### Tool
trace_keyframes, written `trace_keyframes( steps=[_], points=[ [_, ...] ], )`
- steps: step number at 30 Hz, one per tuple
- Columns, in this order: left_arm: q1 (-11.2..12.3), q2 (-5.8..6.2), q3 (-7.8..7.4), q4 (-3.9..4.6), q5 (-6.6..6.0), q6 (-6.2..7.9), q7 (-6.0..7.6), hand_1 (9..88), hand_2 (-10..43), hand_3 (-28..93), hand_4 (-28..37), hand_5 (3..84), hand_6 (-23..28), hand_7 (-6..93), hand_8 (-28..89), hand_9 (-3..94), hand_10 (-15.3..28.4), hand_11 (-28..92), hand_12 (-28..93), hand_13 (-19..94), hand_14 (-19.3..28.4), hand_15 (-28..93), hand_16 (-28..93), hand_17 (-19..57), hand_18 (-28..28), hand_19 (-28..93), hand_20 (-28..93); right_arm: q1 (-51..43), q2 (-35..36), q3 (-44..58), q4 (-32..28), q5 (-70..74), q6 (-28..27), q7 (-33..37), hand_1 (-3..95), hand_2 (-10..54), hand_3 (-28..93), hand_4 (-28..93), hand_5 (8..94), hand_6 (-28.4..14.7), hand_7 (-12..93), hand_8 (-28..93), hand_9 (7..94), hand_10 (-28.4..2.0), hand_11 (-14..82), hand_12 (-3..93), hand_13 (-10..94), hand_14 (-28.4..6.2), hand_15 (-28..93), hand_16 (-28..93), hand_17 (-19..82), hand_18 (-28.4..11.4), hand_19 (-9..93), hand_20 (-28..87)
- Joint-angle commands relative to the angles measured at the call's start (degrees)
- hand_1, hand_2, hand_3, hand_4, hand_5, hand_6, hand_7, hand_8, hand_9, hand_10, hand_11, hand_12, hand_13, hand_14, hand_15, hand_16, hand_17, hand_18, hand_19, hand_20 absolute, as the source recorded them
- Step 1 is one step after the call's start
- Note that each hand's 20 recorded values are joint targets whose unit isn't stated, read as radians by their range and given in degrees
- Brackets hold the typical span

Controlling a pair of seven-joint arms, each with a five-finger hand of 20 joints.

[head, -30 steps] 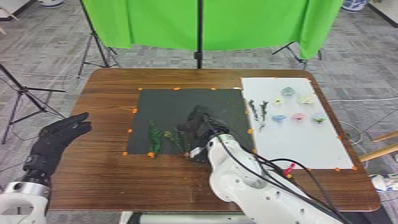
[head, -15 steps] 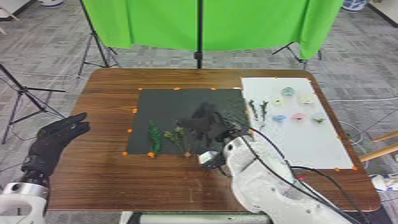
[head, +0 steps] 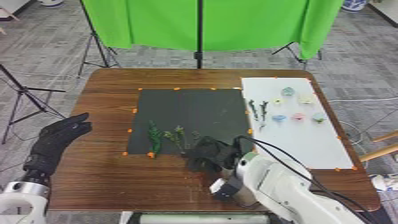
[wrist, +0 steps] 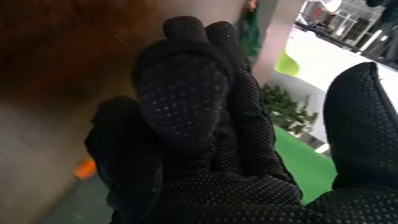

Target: Arrange flowers

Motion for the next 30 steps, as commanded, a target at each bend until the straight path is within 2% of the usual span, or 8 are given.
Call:
trace_keyframes(
  steps=[1,9,10,14,23,24,30],
  points=[
    [0.3,-0.43,0.06,0.32,0.17,-0.86,-0.90,29.0,-1.3,65,-15.3,48.0,5.9,9.5,-5,45.0,14.6,17,11,37,18.5,15,1,11.7,13.5,11,22,-0.4,-1.2,-0.8,1.9,-1.1,0.8,0.9,23.9,6.6,54,-12,71.5,-4.1,13,-8,75.3,-17.0,9.5,11.2,94,-4.4,53,27,66,-15.0,93,48],
    [0.2,-0.43,0.28,0.33,0.17,-0.99,-0.89,28.9,-1.3,65,-15.4,48.0,5.9,9.5,-5,45.0,14.6,17,11,37,18.5,15,1,11.7,13.5,11,22,0.7,-1.9,-1.6,3.0,-1.3,1.1,1.1,23.3,6.7,55,-12,71.1,-4.1,13,-8,74.6,-17.0,9.5,10.9,94,-4.4,52,28,65,-15.3,93,48],
    [-0.1,-0.33,0.42,0.56,0.19,-1.14,-0.95,28.9,-1.4,66,-15.4,48.0,5.9,9.5,-5,45.0,14.6,17,11,37,18.5,15,1,11.7,13.6,11,22,0.7,-2.0,-1.6,3.1,-1.3,1.3,1.1,23.2,6.7,55,-12,71.0,-4.1,13,-8,74.6,-17.0,9.6,10.9,94,-4.5,52,28,65,-15.4,93,48],
    [-0.3,-0.23,0.53,0.63,0.22,-1.20,-1.03,28.9,-1.3,65,-15.5,48.0,5.9,9.5,-5,45.0,14.6,17,11,37,18.5,15,1,11.7,13.5,11,22,1.5,-2.3,-2.3,3.7,-2.0,2.0,0.9,23.1,6.7,55,-12,70.8,-4.1,13,-7,74.4,-17.0,9.5,10.9,94,-4.5,52,28,65,-15.3,93,48],
    [-0.2,-0.39,0.74,0.62,0.07,-1.01,-0.56,28.9,-1.2,65,-15.4,48.1,5.9,9.6,-5,44.9,14.7,17,11,37,18.5,15,1,11.7,13.5,11,22,3.3,-3.0,-3.1,5.9,-2.8,3.5,0.6,23.0,6.6,56,-12,70.7,-4.0,13,-7,74.5,-16.8,9.6,11.1,94,-4.5,52,29,65,-15.4,93,48],
    [-0.4,-0.83,0.58,0.61,0.38,-1.29,-0.74,28.9,-1.3,65,-15.4,48.0,5.9,9.6,-5,44.9,14.7,17,11,37,18.5,15,1,11.7,13.5,11,22,3.2,-3.0,-3.1,6.0,-2.7,3.5,0.6,23.0,6.7,56,-12,70.6,-4.0,13,-7,74.5,-16.7,9.6,11.1,94,-4.5,52,29,65,-15.4,93,48],
    [-0.2,-0.96,0.54,0.65,0.26,-1.23,-0.59,28.9,-1.2,65,-15.3,48.0,5.8,9.6,-5,44.9,14.6,17,11,37,18.5,15,1,11.7,13.5,11,22,3.5,-3.2,-3.0,6.2,-2.7,3.7,0.4,22.7,6.5,56,-12,70.4,-4.0,13,-7,74.4,-16.7,9.6,11.2,94,-4.4,52,29,65,-15.6,93,48]
  ],
)
